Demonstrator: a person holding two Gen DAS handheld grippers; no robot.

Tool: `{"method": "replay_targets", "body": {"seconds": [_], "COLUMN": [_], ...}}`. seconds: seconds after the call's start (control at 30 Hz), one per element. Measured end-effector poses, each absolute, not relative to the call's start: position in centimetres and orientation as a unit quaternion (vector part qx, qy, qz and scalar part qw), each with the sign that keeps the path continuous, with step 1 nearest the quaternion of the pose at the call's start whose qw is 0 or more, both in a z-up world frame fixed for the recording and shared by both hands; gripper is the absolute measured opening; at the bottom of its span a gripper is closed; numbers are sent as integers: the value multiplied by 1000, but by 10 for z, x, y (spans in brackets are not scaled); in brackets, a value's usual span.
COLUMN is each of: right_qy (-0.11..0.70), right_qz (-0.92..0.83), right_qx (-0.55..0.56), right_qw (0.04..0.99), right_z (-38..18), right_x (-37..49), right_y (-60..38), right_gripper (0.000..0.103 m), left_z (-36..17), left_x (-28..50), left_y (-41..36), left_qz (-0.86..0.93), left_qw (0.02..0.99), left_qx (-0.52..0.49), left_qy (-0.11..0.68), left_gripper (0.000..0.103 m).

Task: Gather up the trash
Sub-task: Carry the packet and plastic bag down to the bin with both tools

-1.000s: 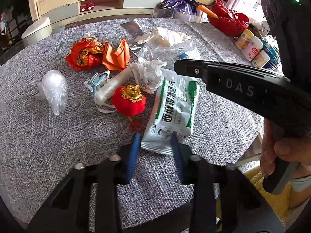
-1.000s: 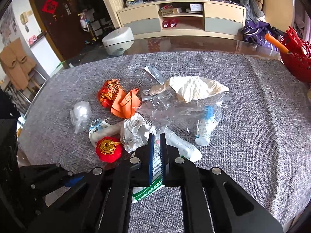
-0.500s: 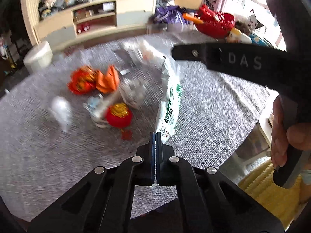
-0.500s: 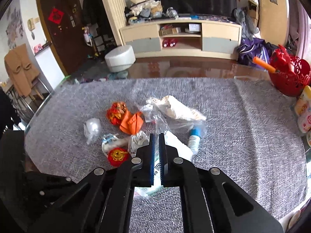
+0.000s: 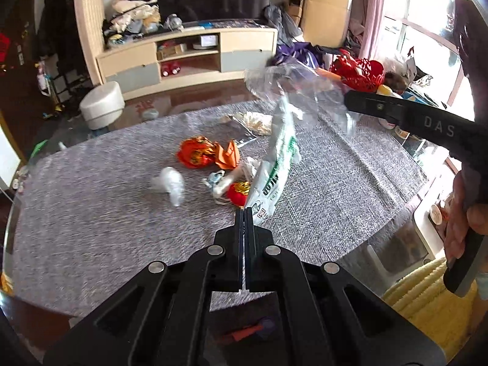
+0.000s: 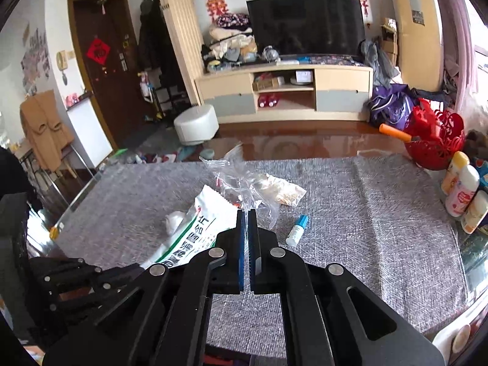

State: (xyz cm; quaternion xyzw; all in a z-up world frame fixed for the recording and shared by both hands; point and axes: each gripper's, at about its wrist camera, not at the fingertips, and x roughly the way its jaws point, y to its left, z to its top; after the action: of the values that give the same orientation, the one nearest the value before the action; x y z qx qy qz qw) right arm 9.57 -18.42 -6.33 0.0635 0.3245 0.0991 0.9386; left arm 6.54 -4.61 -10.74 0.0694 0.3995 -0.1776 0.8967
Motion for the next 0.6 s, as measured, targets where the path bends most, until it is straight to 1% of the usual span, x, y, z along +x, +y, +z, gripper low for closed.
{"method": "replay_targets", "body": {"seconds": [0.3, 0.43, 0.6], "right_qy": [300, 309, 325], "right_qz": [93, 103, 122], "right_qx": [70, 71, 77], "right_qw": [947, 943, 935], "right_z": [-47, -54, -67], "right_x": [63, 48, 22], "right_y": [-195, -194, -187], "right_gripper": [4, 4, 4], "left_z": [-87, -88, -100], "left_x": [14, -2, -18], "left_y": [-32, -22, -5], "left_qz": [-170, -157, -141], "left_qw": [907, 910, 911], "left_qx": [84, 76, 52], "left_qy": [375, 375, 385], "left_gripper": [0, 0, 0]}}
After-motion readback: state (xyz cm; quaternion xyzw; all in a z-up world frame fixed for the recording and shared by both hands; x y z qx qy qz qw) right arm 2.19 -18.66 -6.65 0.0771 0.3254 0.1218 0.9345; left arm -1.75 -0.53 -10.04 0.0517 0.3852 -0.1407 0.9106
